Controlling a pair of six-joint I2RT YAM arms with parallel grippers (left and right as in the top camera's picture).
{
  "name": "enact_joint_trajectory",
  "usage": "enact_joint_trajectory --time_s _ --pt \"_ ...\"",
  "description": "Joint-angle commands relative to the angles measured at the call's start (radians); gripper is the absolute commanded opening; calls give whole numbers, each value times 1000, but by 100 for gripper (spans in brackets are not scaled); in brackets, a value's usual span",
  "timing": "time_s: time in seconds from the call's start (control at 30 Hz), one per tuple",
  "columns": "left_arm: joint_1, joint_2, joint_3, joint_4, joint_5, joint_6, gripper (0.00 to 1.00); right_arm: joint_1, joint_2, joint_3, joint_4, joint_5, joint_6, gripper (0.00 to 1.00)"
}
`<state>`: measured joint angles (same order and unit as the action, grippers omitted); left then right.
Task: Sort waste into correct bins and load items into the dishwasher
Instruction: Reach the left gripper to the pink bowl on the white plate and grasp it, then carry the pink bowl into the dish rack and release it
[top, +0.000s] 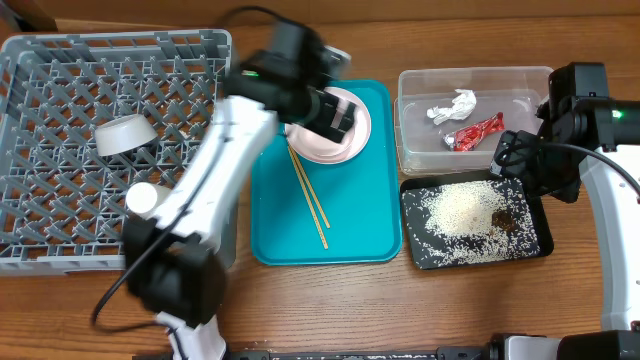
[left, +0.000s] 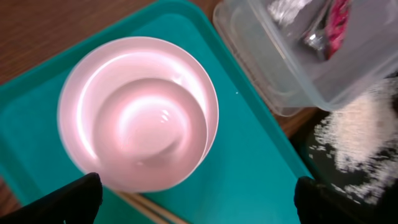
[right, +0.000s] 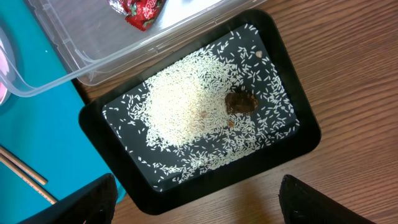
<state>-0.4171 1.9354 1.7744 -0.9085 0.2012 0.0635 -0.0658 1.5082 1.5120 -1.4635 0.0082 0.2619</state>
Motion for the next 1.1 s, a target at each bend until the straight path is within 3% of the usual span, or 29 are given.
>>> enact_joint_trajectory --time_s 0.0,0.13,0.23,0.33,0.57,0.63,0.9,1.07 --pt "-55 105 9 33 -198 -23 100 -3 -7 21 2 13 8 85" --pt "-88 208 9 53 -261 -46 94 -3 -7 21 -2 13 8 85" --pt "-87 259 9 43 -281 -97 82 -3 -7 21 -3 13 8 85" --pt "-84 282 9 33 -279 -116 66 -3 -7 21 -3 13 8 85" --pt "-86 266 13 26 -279 -116 13 -3 -7 21 -3 13 8 85" --pt "-86 256 25 24 -279 -116 4 -3 -7 21 -3 13 8 85" --pt "-54 130 152 -56 -260 -123 4 -3 -7 21 -5 13 8 85" --pt "62 0 193 -65 -21 -114 4 -3 -7 21 -6 13 7 85"
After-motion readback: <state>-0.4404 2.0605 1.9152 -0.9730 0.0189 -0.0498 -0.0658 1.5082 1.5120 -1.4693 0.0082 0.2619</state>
